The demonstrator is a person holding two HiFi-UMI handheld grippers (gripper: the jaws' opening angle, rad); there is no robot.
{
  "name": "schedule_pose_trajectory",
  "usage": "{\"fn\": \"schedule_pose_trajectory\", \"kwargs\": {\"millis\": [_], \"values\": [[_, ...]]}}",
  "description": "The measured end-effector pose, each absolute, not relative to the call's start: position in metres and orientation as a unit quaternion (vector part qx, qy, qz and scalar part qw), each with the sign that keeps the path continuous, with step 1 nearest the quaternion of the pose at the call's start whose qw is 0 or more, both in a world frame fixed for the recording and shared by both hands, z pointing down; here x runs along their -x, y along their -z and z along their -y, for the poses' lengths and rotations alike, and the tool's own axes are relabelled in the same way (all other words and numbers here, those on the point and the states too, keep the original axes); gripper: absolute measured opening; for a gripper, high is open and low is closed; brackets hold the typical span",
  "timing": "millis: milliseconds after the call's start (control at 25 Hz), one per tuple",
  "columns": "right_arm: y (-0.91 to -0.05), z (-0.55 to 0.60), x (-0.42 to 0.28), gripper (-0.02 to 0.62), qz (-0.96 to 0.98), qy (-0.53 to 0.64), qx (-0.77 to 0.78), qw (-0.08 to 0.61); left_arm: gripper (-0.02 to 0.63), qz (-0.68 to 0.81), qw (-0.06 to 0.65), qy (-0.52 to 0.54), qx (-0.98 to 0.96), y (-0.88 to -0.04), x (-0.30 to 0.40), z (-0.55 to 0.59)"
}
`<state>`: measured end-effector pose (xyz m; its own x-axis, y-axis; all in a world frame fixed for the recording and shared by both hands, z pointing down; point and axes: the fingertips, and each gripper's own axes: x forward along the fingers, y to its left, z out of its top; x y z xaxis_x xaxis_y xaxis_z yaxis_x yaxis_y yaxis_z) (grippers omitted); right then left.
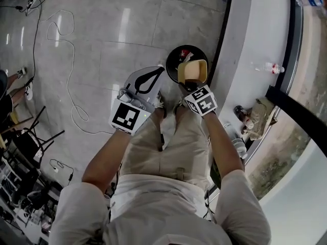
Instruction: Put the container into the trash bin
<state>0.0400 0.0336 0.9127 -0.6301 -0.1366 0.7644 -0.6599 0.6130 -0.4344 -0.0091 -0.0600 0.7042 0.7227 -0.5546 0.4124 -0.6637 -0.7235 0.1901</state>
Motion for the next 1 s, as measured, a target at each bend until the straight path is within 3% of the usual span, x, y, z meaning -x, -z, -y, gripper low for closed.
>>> {"fn": "schedule_pose_trajectory", "kwargs": {"millis": [1000], "values": [[-1.069, -0.013, -0.039, 0.02, 0.809, -0.368, -0.2, 0.413, 0.017, 0.323, 0.174, -0.174, -0.914, -0.848, -0.001, 0.075]]}}
